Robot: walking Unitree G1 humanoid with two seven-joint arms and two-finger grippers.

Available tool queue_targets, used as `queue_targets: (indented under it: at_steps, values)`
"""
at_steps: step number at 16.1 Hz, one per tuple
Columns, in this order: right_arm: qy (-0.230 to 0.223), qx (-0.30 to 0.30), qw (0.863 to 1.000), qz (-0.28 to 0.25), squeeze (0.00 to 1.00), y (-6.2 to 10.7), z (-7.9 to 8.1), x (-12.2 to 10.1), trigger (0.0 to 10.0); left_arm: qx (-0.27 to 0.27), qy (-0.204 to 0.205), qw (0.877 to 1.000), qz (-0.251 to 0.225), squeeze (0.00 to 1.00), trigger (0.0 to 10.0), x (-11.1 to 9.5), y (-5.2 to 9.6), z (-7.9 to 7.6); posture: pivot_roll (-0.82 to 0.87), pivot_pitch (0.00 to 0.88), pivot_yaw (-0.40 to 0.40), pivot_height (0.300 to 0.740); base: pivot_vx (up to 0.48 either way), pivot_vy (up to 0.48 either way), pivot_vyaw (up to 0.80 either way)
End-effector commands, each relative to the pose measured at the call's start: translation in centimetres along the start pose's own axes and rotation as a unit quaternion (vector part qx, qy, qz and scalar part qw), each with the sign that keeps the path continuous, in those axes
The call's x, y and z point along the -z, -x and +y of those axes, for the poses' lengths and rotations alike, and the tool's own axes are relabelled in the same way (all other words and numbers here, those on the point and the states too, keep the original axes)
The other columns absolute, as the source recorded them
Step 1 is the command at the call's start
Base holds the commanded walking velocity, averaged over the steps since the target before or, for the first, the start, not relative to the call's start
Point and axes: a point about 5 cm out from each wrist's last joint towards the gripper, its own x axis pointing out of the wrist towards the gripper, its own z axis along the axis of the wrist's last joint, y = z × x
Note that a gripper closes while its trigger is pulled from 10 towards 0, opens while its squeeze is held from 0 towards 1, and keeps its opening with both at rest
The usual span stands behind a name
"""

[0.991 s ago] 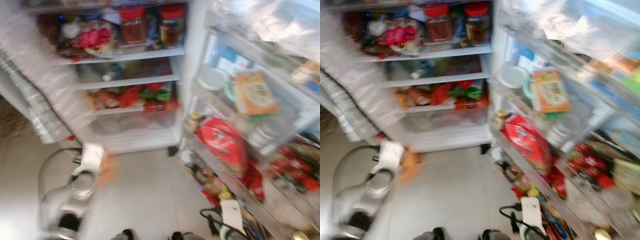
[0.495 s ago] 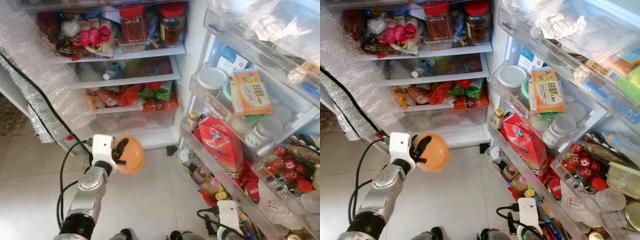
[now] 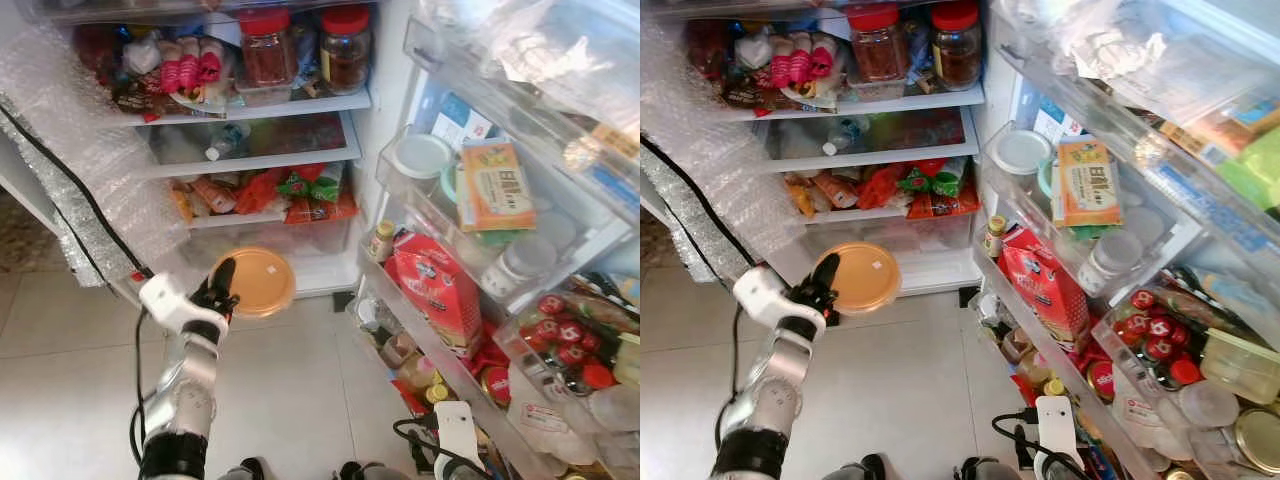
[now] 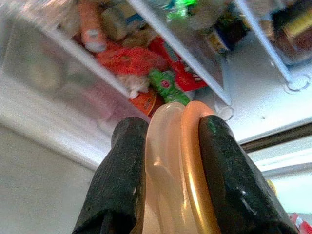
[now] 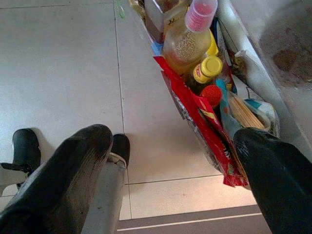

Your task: Restocking fridge

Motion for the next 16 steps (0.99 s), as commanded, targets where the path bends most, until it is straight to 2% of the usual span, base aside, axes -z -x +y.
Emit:
queue_targets:
  at_steps: [1, 2, 4, 8, 16]
  values:
    - [-0.001, 0.003, 1.0, 0.017, 0.0, 0.3, -0.1, 1.1, 10.0, -0.005, -0.023, 1.0, 0.011, 0.0, 10.0, 0.1, 0.6, 0.7, -0.09, 0.217, -0.005, 0.74, 0.0, 0.0, 0.0]
    - [-0.001, 0.004, 1.0, 0.017, 0.0, 0.3, -0.2, 1.2, 10.0, 0.003, -0.033, 0.999, 0.016, 0.0, 10.0, 0.3, 0.6, 0.6, -0.09, 0.221, -0.004, 0.74, 0.0, 0.0, 0.0]
    - [-0.004, 0.016, 1.0, 0.007, 0.0, 0.3, -0.4, 1.0, 10.0, 0.008, -0.022, 1.0, 0.011, 0.0, 10.0, 0.0, 0.5, 0.1, -0.1, 0.225, -0.002, 0.74, 0.0, 0.0, 0.0]
    - [-0.003, 0.036, 0.999, -0.008, 0.0, 0.3, -1.1, 0.4, 10.0, 0.019, -0.026, 0.999, 0.014, 0.0, 10.0, 0.0, 0.3, -0.4, -0.1, 0.231, -0.002, 0.74, 0.0, 0.0, 0.0]
    - [0.009, 0.029, 1.0, -0.001, 0.0, 0.3, -0.8, 0.7, 10.0, 0.025, -0.024, 0.999, 0.016, 0.0, 10.0, -0.2, 0.3, -0.6, -0.1, 0.229, -0.001, 0.74, 0.0, 0.0, 0.0]
